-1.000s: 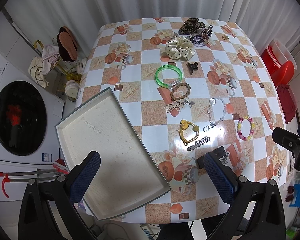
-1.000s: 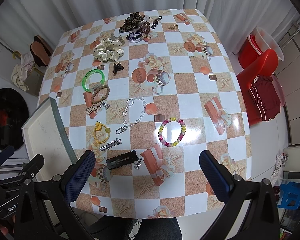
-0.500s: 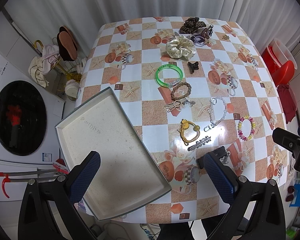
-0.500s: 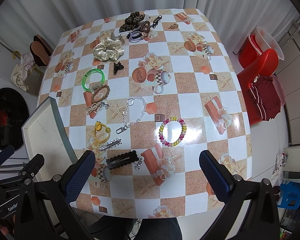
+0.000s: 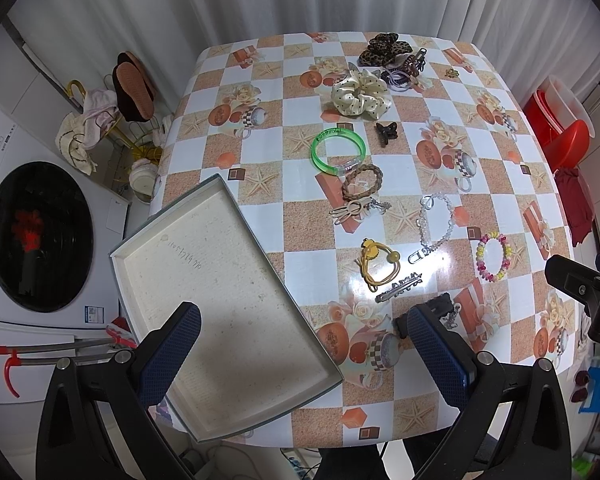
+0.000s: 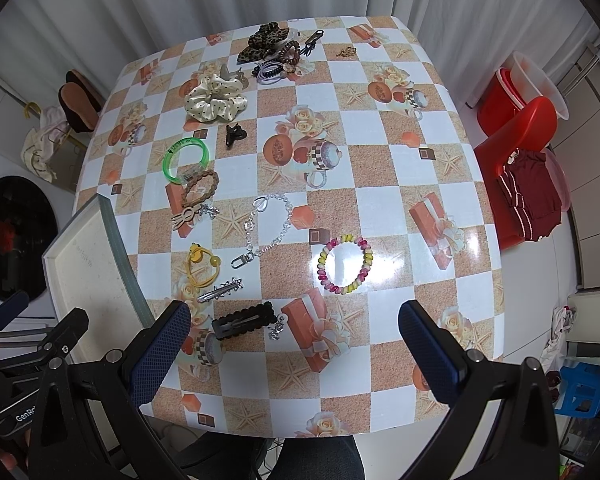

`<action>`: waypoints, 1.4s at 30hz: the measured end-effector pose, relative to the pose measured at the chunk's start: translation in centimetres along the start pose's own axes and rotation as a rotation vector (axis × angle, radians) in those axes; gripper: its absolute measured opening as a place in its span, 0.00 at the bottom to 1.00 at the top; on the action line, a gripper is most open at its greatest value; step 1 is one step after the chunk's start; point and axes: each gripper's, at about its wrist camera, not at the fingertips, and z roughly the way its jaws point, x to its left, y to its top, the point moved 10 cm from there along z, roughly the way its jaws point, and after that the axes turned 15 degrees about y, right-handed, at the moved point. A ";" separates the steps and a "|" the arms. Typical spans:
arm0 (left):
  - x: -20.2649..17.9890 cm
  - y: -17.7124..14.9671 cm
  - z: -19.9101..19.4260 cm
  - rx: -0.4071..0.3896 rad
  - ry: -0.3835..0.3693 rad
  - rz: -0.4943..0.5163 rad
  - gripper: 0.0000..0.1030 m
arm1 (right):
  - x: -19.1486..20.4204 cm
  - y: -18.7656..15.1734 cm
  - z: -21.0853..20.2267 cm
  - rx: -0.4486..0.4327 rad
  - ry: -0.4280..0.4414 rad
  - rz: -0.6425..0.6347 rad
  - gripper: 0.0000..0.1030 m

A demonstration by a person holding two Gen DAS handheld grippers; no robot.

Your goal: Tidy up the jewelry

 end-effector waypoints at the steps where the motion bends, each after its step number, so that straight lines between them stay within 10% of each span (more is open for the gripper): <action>1: -0.1 0.5 0.7 -0.001 0.000 -0.002 1.00 | 0.0 0.0 0.0 0.000 0.000 0.000 1.00; 42: -2.8 -0.8 4.5 0.072 -0.010 0.079 1.00 | -3.9 -2.3 3.5 0.083 0.052 0.104 1.00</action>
